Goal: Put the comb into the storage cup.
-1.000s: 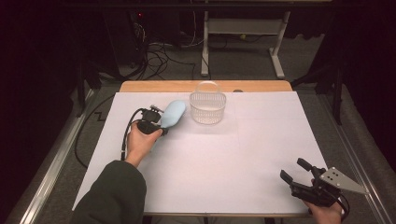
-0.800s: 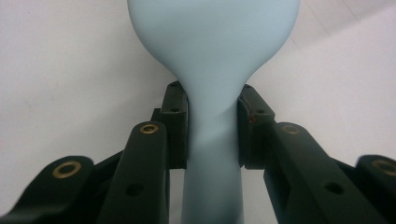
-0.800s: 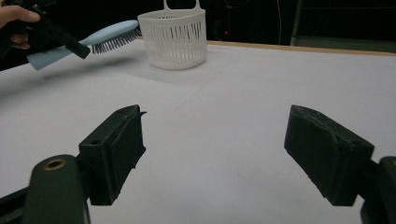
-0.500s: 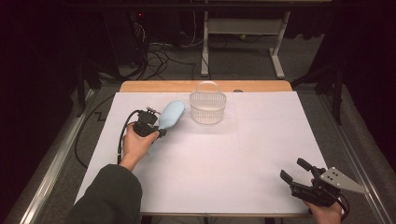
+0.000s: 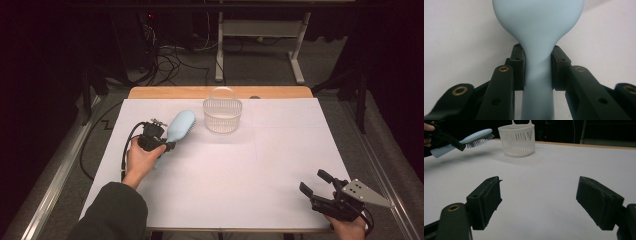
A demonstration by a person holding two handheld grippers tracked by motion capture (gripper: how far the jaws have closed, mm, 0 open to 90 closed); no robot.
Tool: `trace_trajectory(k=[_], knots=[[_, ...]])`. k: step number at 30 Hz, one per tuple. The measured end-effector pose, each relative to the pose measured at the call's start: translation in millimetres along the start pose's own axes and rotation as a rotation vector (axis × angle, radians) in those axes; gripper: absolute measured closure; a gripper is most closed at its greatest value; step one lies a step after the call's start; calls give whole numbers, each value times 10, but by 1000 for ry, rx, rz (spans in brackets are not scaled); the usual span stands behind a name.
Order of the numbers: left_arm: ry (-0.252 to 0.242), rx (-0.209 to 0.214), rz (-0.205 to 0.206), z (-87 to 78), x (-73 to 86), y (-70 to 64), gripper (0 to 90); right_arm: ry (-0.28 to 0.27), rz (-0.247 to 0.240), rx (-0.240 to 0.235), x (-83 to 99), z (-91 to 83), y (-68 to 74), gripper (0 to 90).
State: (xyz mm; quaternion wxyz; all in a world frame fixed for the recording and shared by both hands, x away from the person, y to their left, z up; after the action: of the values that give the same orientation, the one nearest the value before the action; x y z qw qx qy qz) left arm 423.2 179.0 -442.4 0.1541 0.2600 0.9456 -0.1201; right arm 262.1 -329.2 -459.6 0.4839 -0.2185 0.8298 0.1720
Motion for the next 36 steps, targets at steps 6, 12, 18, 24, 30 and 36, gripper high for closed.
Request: trace_trajectory(k=[6,12,18,24,30,36], knots=[[-15,13,14,-16,57,-21,693,0,1,0,0,0,1,207],[-31,27,26,-56,110,-56,693,1,5,0,1,0,-3,207],[-46,35,42,-99,183,-90,693,-1,4,0,0,0,-1,207],[-59,52,52,-115,257,-130,693,-3,4,-1,-1,-4,-1,207],[-75,71,68,-130,320,-187,693,-6,7,-1,-3,-6,0,207],[-89,81,75,-136,394,-229,693,-15,7,-1,-4,-25,5,208]])
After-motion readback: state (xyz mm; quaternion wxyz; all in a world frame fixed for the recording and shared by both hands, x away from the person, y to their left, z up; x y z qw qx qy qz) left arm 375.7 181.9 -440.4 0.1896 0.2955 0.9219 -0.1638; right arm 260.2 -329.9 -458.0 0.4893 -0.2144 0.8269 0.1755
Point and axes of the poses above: each handheld gripper's, and its own axes: z roughly forward along the jaws, x roughly out of its underside, y roughly to its left, the point moved 2 cm from there along z, roughly forward along the jaws, and after that the axes turned 12 degrees about y, right-handed, at the moved point
